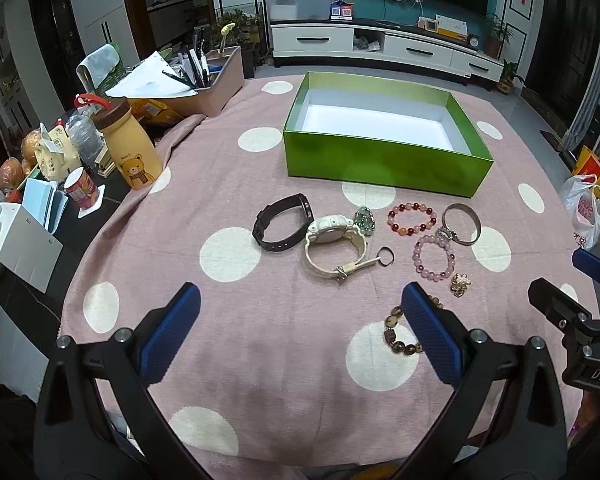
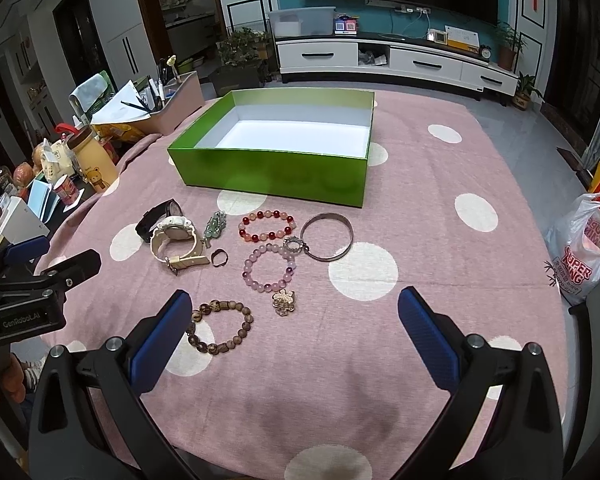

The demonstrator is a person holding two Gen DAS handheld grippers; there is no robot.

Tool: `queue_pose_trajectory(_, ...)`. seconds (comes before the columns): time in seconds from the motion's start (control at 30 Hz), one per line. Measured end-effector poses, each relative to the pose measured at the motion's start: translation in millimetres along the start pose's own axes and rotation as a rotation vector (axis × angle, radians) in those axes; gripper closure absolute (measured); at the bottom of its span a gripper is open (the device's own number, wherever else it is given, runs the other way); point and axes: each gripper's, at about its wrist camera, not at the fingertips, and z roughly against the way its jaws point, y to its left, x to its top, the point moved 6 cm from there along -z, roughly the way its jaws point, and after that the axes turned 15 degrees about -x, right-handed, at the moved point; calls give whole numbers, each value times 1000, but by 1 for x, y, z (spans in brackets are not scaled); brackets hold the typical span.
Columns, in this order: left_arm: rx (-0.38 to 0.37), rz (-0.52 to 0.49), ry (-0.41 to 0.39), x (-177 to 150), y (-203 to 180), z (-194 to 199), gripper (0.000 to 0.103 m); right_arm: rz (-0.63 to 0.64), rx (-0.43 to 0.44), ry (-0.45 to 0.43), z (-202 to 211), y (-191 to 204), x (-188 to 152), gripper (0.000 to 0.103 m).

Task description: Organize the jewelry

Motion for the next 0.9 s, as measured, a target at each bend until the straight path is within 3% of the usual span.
queue_pose_trajectory(0.9,-1,-22,-5,2,-4,4,2,12,11,-23,7,4,4,1)
